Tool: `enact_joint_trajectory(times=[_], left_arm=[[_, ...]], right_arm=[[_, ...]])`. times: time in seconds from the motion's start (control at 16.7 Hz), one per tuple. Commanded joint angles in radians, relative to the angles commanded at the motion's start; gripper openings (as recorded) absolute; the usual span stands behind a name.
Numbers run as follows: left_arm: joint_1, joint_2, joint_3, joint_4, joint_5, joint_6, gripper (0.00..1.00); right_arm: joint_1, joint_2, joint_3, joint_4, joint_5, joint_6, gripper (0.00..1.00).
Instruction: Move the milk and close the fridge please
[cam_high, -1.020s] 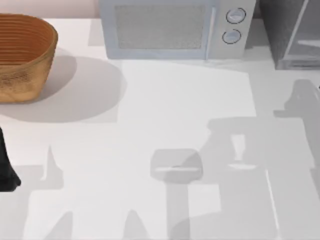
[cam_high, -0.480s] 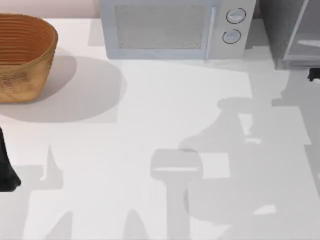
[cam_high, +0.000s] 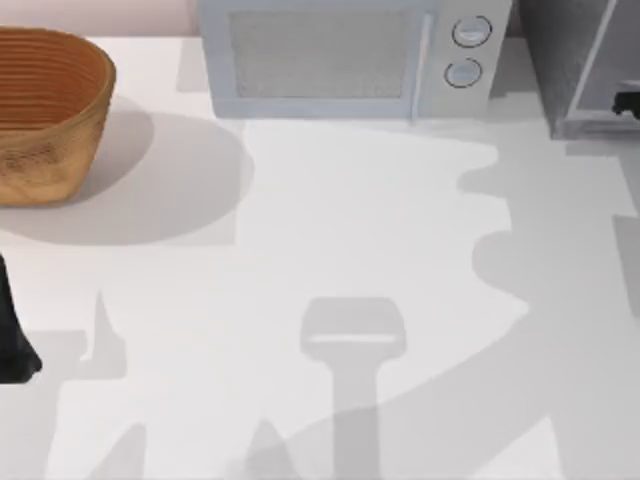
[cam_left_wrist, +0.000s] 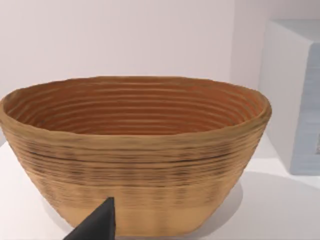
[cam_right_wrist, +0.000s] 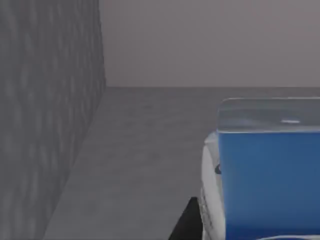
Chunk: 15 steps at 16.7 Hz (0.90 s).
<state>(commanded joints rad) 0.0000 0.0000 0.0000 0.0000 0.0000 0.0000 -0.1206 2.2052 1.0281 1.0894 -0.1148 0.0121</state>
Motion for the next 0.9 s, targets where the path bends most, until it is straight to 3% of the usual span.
enact_joint_trajectory(times=[0.3, 0.9], left_arm=[[0.000, 0.000, 0.000, 0.000, 0.000, 0.000, 1.00], [0.000, 0.000, 0.000, 0.000, 0.000, 0.000, 1.00]], right_arm=[[-0.064, 0.166, 0.196, 0.007, -0.021, -0.007, 0.00], [-0.068, 0.177, 0.209, 0.008, -0.022, -0.007, 0.00]])
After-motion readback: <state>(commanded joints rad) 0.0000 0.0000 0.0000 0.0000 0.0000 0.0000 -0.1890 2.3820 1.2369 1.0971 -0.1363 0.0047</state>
